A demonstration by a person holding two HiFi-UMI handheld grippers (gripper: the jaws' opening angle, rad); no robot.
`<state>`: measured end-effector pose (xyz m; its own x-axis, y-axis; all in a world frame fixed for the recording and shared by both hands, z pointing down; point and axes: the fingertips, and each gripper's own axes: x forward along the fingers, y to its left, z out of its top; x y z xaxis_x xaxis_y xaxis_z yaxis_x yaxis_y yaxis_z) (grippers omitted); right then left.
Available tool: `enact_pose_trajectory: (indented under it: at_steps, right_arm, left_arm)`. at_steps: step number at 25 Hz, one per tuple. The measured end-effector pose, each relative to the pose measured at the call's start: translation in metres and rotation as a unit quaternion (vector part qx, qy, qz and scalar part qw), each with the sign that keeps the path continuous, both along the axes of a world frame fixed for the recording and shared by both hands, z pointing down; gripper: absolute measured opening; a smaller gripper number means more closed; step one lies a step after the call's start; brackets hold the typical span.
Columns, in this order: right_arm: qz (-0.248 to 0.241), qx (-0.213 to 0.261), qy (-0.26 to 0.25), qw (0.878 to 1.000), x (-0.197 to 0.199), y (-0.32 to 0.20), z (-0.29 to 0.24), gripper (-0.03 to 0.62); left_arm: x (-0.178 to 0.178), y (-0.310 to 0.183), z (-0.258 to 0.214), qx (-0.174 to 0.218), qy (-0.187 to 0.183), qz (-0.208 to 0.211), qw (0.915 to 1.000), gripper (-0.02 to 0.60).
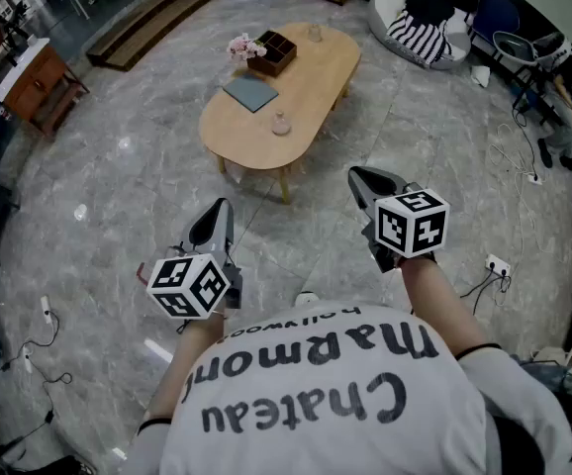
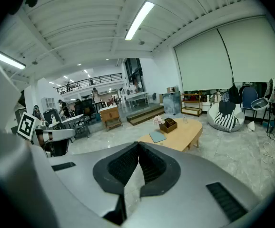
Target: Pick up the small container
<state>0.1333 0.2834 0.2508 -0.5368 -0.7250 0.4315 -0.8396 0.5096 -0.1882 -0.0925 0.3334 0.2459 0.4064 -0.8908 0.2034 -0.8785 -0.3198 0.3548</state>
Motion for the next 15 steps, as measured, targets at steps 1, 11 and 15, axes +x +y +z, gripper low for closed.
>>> enact_pose_trajectory:
  at_steps: [1,11,15]
  right_arm:
    - [-0.001,-0.001,0.000,1.000,0.000,-0.006,0.000,0.014]
    - [-0.004,0.000,-0.005,1.000,0.016,-0.046,0.009,0.014]
    - [0.010,-0.016,-0.050,0.999,0.031,-0.056,0.017,0.015]
  left_arm:
    - [0.000,-0.006,0.000,-0.001,0.001,-0.001,1.0000,0.015]
    - [0.014,-0.040,0.018,-0.017,0.000,-0.011,0.9998,0.015]
    - [0.009,-0.045,0.033,-0.049,0.060,-0.040,0.9962,0.015]
